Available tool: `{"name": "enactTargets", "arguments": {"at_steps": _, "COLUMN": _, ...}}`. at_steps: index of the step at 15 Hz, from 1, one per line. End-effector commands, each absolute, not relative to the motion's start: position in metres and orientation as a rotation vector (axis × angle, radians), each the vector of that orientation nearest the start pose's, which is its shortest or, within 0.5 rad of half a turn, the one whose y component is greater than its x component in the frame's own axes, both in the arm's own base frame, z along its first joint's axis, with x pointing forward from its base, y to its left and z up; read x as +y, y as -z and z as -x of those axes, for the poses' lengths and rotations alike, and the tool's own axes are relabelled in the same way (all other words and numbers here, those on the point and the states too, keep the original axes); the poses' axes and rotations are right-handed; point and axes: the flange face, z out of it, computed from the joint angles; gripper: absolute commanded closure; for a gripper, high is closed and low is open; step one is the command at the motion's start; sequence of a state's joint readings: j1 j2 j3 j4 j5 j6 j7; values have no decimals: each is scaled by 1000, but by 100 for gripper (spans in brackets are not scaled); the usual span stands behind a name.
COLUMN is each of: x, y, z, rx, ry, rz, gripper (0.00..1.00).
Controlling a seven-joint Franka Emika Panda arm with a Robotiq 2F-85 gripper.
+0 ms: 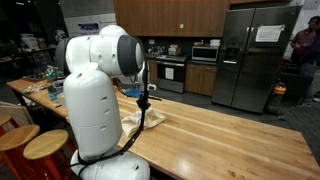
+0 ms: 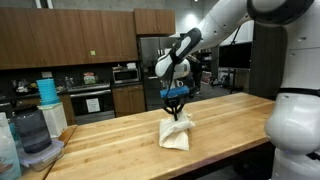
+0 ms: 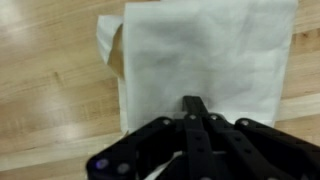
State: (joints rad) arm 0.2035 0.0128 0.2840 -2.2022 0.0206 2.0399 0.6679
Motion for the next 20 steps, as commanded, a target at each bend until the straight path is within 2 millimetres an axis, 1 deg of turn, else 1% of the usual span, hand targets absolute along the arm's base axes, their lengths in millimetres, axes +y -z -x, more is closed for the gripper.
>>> {"name": "enactTargets", "arguments": {"at_steps": 1, "x": 241, "y": -345, "z": -471, "rx": 303, "ry": -257, "rz": 3217, "gripper": 100}}
{"name": "enactTargets", "arguments": {"at_steps": 3, "x": 241, "y": -332, "z": -478, "rx": 300, "ry": -281, "rz": 3227, "gripper": 100}}
{"name": "enactTargets", "arguments": {"at_steps": 6, "x": 239, "y": -318, "z": -486, "rx": 309, "ry": -327, "rz": 3241, "gripper": 100}}
{"name": "enactTargets", "arguments": {"at_steps": 8, "x": 241, "y": -316, "z": -489, "rx": 310, "ry": -317, "rz": 3240, "gripper": 96}}
{"name": "enactTargets", "arguments": {"at_steps": 9, "x": 242, "y": -318, "z": -490, "rx": 306, "ry": -302, "rz": 3233, "gripper": 97}}
{"name": "enactTargets", "arguments": {"at_steps": 11, "x": 248, "y": -336, "z": -489, "rx": 285, "ry": -219, "rz": 3215, "gripper": 95}}
{"name": "enactTargets", "arguments": {"at_steps": 12, "x": 251, "y": -349, "z": -487, "rx": 270, "ry": -154, "rz": 3201, "gripper": 89}}
{"name": "enactTargets", "arguments": {"at_steps": 14, "x": 261, "y": -376, "z": -480, "rx": 229, "ry": 3, "rz": 3171, "gripper": 66}}
{"name": "enactTargets", "arguments": {"at_steps": 15, "x": 266, "y": -389, "z": -480, "rx": 205, "ry": 81, "rz": 3155, "gripper": 60}}
{"name": "enactTargets", "arguments": {"at_steps": 16, "x": 271, "y": -402, "z": -474, "rx": 175, "ry": 162, "rz": 3138, "gripper": 54}}
{"name": "enactTargets", "arguments": {"at_steps": 17, "x": 276, "y": -415, "z": -469, "rx": 143, "ry": 221, "rz": 3122, "gripper": 45}}
{"name": "enactTargets", "arguments": {"at_steps": 18, "x": 280, "y": -425, "z": -461, "rx": 120, "ry": 249, "rz": 3107, "gripper": 40}}
{"name": "enactTargets", "arguments": {"at_steps": 19, "x": 283, "y": -433, "z": -455, "rx": 100, "ry": 262, "rz": 3091, "gripper": 37}}
{"name": "enactTargets", "arguments": {"at_steps": 20, "x": 285, "y": -441, "z": -449, "rx": 85, "ry": 263, "rz": 3079, "gripper": 40}}
